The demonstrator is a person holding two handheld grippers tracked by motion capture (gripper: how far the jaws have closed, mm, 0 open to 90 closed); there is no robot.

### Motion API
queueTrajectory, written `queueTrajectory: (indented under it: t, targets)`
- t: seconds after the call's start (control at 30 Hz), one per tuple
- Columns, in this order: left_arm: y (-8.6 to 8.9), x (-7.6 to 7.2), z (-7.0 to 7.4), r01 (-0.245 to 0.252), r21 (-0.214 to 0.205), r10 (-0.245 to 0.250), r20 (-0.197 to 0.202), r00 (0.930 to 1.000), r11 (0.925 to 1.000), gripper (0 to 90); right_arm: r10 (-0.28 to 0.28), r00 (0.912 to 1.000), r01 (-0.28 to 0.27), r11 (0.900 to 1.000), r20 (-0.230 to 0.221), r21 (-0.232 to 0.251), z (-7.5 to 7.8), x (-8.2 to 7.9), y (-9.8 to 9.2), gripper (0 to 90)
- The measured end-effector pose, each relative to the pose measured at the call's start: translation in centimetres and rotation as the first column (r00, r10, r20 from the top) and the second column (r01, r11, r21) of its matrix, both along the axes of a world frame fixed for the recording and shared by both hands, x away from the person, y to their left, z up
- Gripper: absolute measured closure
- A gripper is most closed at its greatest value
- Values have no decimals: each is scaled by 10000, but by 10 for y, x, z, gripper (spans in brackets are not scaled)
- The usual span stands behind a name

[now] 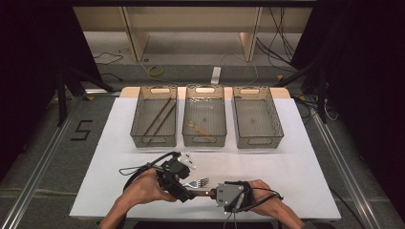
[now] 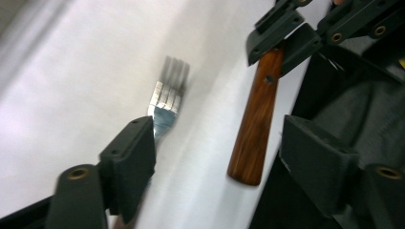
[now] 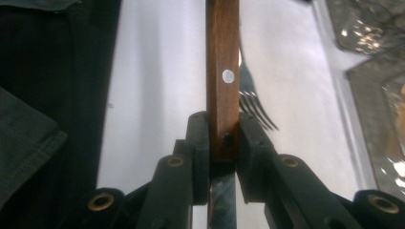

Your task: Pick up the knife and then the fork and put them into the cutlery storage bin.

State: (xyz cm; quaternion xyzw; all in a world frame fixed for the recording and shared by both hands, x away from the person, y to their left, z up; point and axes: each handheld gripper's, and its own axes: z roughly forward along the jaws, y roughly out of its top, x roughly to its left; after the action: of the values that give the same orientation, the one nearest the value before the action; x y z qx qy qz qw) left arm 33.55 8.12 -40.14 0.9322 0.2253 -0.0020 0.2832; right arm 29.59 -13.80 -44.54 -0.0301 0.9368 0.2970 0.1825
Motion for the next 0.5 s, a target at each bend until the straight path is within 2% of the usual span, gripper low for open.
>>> queueTrajectory:
  t: [0.2,0.23,0.27,0.33,0.43,0.5]
  targets:
    - [9,0,4,-615,-633,651,576,9962,9961,184,-468,9988,466,9988,121,135,5,10,-12,776]
    - [11,0,4,-740,-775,792,662,9947,9942,183,-634,9980,634,9978,19,194,5,11,-14,776]
    - [14,0,4,-866,-901,931,707,9931,9922,180,-698,9975,696,9974,113,195,7,13,-17,776]
    - [20,1,4,-1150,-1276,1253,759,9892,9851,173,-1096,9940,1093,9931,47,421,11,18,-25,776]
    - [29,2,0,-1536,-1596,1672,750,9831,9752,171,-1785,9839,1779,9793,-26,967,19,28,-38,776]
    - [34,2,-4,-1707,-1573,1852,824,9793,9727,165,-2254,9741,2257,9666,-163,1217,25,36,-46,776]
